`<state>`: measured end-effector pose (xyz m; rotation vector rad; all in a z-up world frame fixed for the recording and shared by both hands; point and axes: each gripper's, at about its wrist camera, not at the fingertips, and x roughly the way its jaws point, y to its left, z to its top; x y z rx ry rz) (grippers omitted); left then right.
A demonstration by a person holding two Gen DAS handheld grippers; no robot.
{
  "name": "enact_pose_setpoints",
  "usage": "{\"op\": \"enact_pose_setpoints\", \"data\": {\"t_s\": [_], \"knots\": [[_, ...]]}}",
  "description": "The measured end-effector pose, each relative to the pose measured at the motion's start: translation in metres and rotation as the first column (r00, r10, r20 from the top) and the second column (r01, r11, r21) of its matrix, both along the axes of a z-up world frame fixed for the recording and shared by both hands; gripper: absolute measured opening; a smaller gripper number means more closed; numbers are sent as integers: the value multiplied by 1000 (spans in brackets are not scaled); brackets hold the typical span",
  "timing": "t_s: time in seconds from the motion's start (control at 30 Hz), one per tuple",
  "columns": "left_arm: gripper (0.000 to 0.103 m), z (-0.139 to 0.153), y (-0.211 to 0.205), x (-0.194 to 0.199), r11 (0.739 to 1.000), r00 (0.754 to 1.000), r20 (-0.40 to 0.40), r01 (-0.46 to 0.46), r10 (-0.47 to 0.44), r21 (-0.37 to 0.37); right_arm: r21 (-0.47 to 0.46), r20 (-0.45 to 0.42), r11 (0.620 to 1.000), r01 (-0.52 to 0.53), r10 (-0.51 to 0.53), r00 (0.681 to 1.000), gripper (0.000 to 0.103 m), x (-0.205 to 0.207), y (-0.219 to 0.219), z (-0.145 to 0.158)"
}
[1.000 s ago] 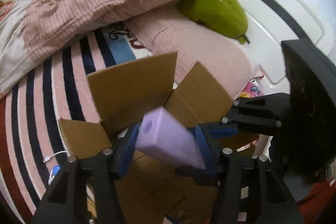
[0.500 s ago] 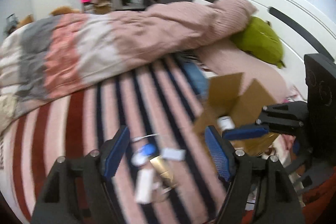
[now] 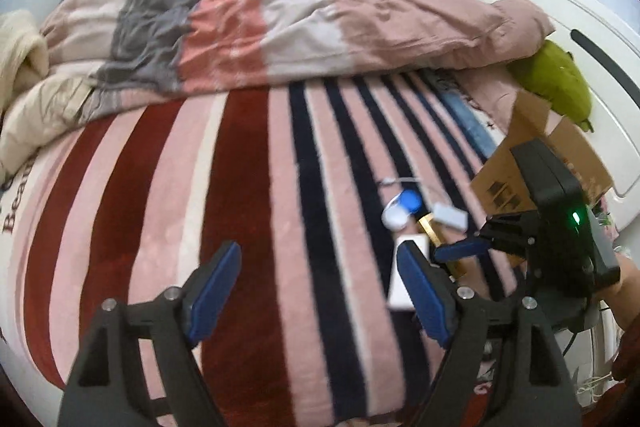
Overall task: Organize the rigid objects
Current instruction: 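Grasp the white power bank with the right gripper, then lower the power bank into the cardboard box and release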
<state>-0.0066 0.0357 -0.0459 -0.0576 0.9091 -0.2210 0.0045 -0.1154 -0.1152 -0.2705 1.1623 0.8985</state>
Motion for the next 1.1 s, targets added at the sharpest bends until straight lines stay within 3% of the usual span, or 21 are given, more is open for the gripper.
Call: {"op": "enact_pose_setpoints", "data": {"t_s": [0.1,0.2,0.3,0.4,0.43,0.47,0.6,0.77,0.93,1.0,1.07,1.1], "knots": [[78,-11,11,1,1000,1000,-19,-15,15,-12,-22,-11,998,63,-64,998,76,13,4,-21],[78,-15,18,-1,1000,999,-24,-23,23,-18,-33,24,997,76,-75,997,76,18,14,-27],[78,-16,24,-3,999,999,-24,-31,31,-28,-22,7,997,77,-77,997,72,25,26,-37],[78,-17,28,-4,999,999,-28,-41,40,-29,-52,41,994,91,-89,995,59,24,35,-45],[78,-17,29,-5,999,999,-29,-44,43,-29,-56,72,994,97,-93,993,45,23,38,-43],[78,-18,30,-6,999,999,-30,-46,45,-28,-60,99,993,105,-99,990,38,22,37,-41],[78,-16,27,-6,999,999,-34,-40,39,-34,-56,98,992,109,-103,990,33,15,33,-37],[78,2,15,-6,997,1000,-19,2,-4,-76,2,142,999,54,-54,988,32,3,31,-13],[77,35,-17,0,983,995,26,103,-100,-151,114,204,994,-1,-22,979,32,-13,18,40],[69,53,-37,5,967,987,53,161,-153,-198,164,243,986,-19,-21,970,32,-22,7,67],[41,67,-60,11,948,976,63,219,-210,-233,200,283,979,-27,-31,959,31,-29,-11,91],[35,74,-73,14,936,967,68,254,-244,-245,214,299,977,-25,-41,953,31,-31,-20,99]]}}
